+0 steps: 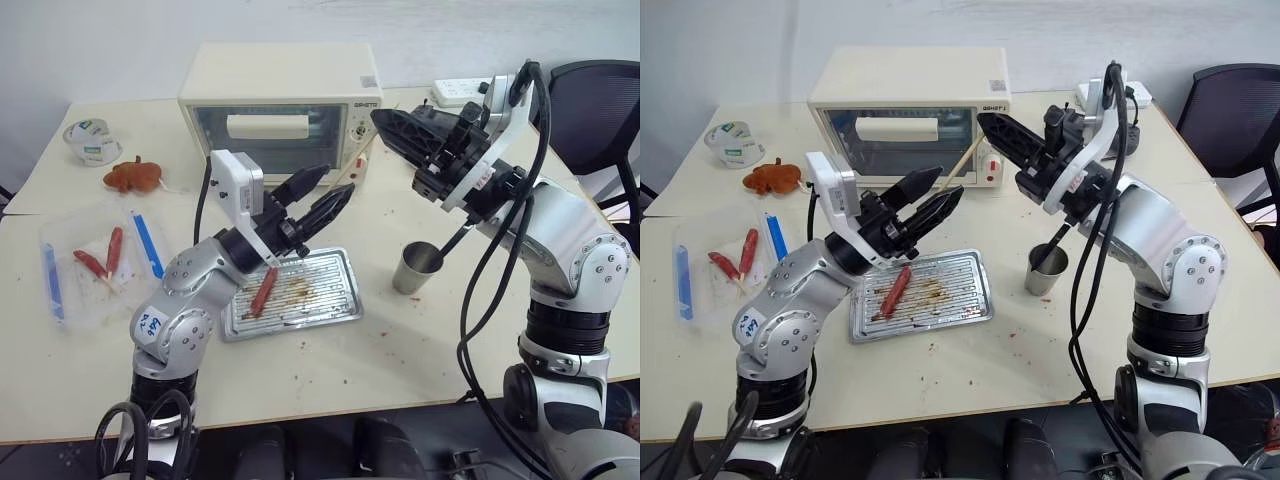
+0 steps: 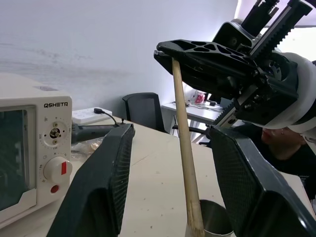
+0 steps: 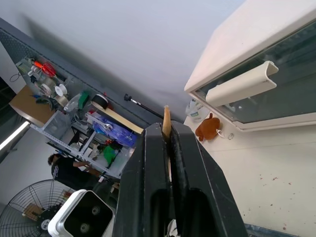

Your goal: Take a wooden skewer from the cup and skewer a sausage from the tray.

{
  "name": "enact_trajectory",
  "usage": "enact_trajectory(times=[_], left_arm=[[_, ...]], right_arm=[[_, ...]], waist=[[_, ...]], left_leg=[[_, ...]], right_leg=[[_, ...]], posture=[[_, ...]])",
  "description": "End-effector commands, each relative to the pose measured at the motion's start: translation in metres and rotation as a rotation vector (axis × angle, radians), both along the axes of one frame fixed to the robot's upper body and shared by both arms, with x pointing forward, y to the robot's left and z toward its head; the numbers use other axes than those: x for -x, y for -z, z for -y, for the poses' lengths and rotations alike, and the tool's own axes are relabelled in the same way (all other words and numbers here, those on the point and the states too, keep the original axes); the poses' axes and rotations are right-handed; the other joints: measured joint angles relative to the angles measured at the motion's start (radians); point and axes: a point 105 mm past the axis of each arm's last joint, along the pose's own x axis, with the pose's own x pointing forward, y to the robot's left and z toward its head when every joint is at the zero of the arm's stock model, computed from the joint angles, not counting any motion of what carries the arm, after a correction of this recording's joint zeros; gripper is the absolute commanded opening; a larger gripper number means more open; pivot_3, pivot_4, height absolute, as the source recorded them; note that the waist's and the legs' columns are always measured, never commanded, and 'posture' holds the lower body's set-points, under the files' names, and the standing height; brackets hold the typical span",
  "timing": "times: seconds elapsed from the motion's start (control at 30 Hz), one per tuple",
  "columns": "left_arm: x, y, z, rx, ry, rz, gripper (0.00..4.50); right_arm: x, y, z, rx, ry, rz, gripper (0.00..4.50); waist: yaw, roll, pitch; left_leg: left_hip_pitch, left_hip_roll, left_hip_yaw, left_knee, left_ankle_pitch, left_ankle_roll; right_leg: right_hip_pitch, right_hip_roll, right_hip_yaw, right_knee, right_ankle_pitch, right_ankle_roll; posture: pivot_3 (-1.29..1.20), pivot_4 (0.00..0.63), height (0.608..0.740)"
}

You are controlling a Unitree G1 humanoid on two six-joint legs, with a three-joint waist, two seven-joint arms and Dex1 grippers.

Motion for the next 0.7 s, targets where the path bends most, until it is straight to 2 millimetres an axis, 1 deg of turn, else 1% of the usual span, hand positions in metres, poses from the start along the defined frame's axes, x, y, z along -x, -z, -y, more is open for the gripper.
enact_trajectory(times=[0.03, 0.17, 0.43, 0.5, 0.7], left_arm=[[0.006, -0.011, -0.001, 0.028, 0.001, 0.055, 1.42], [0.005, -0.009, 0.001, 0.02, 0.005, 0.047, 0.39], [0.0, -0.01, -0.001, 0.033, -0.016, 0.044, 0.39], [0.0, -0.011, -0.003, 0.051, -0.016, 0.045, 0.01], [-0.004, -0.012, -0.009, 0.041, -0.048, 0.048, 0.01]], right_arm=[[0.007, -0.009, 0.002, -0.025, -0.009, 0.037, 0.0], [0.008, -0.011, 0.001, -0.027, -0.01, 0.042, 0.0], [0.009, -0.011, -0.001, -0.029, -0.013, 0.043, 0.0], [0.009, -0.011, -0.001, -0.03, -0.014, 0.045, 0.0], [0.01, -0.011, -0.001, -0.02, -0.017, 0.052, 0.0]], waist=[[0.0, 0.0, 0.0], [0.0, 0.0, 0.0], [0.0, 0.0, 0.0], [0.0, 0.0, 0.0], [0.0, 0.0, 0.0]], left_leg=[[0.0, 0.0, 0.0, 0.0, 0.0, 0.0], [0.0, 0.0, 0.0, 0.0, 0.0, 0.0], [0.0, 0.0, 0.0, 0.0, 0.0, 0.0], [0.0, 0.0, 0.0, 0.0, 0.0, 0.0], [-0.001, 0.0, 0.0, 0.0, 0.0, 0.0]], right_leg=[[0.0, 0.0, 0.0, 0.0, 0.0, 0.0], [0.0, 0.0, 0.0, 0.0, 0.0, 0.0], [0.0, 0.0, 0.0, 0.0, 0.0, 0.0], [0.0, 0.0, 0.0, -0.001, 0.0, 0.0], [0.0, 0.0, -0.001, -0.001, 0.0, 0.0]], posture=[[0.0, 0.15, 0.74], [0.0, 0.15, 0.74], [0.0, 0.15, 0.74], [0.0, 0.15, 0.74], [0.0, 0.15, 0.74]])
